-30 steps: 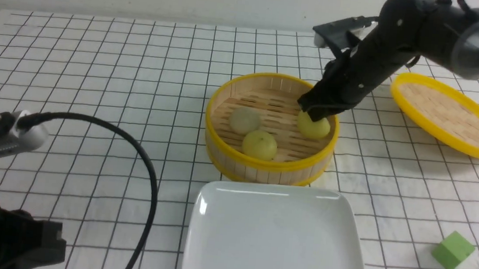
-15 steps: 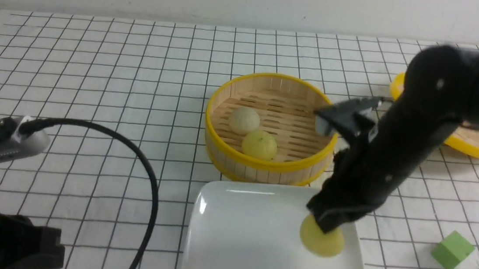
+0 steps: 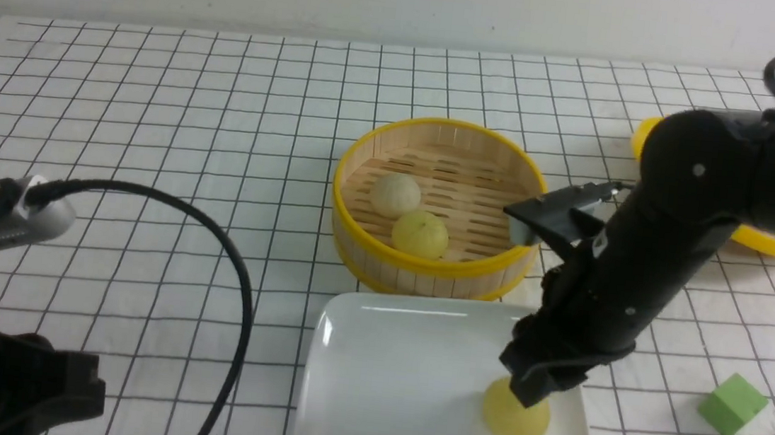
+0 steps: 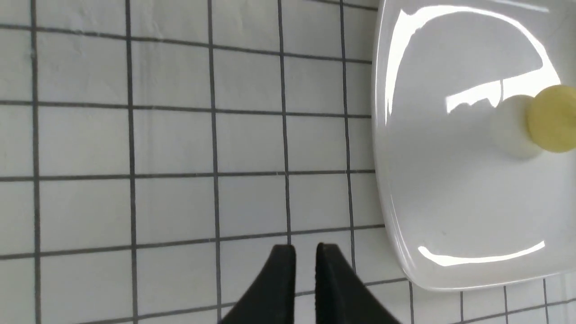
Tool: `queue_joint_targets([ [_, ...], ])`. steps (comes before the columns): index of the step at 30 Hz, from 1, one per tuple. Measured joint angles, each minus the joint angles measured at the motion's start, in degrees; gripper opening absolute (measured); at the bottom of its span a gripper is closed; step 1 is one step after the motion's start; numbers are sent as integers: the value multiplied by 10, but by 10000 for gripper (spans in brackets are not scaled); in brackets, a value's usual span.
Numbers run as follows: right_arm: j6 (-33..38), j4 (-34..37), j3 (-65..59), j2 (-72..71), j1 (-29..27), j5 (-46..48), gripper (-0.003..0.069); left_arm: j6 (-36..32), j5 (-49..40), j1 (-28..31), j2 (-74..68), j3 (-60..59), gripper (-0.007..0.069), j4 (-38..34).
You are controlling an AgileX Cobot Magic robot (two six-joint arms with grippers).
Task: Put the steamed buns into the plate on the white-black tablecloth.
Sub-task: 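Reach into the bamboo steamer and grasp a bun with the left gripper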
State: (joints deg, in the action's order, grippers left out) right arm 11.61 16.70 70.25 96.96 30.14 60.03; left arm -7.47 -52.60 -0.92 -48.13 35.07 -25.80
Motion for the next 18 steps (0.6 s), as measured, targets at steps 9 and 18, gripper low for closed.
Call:
queue_joint_targets([
  [9, -20, -84, -36, -171, 0, 92, -15, 7, -43, 0, -30, 0, 5, 0],
  [18, -89, -145, -274, -418, 0, -10, -13, 25, -65, -1, -160, 81, 2, 1],
])
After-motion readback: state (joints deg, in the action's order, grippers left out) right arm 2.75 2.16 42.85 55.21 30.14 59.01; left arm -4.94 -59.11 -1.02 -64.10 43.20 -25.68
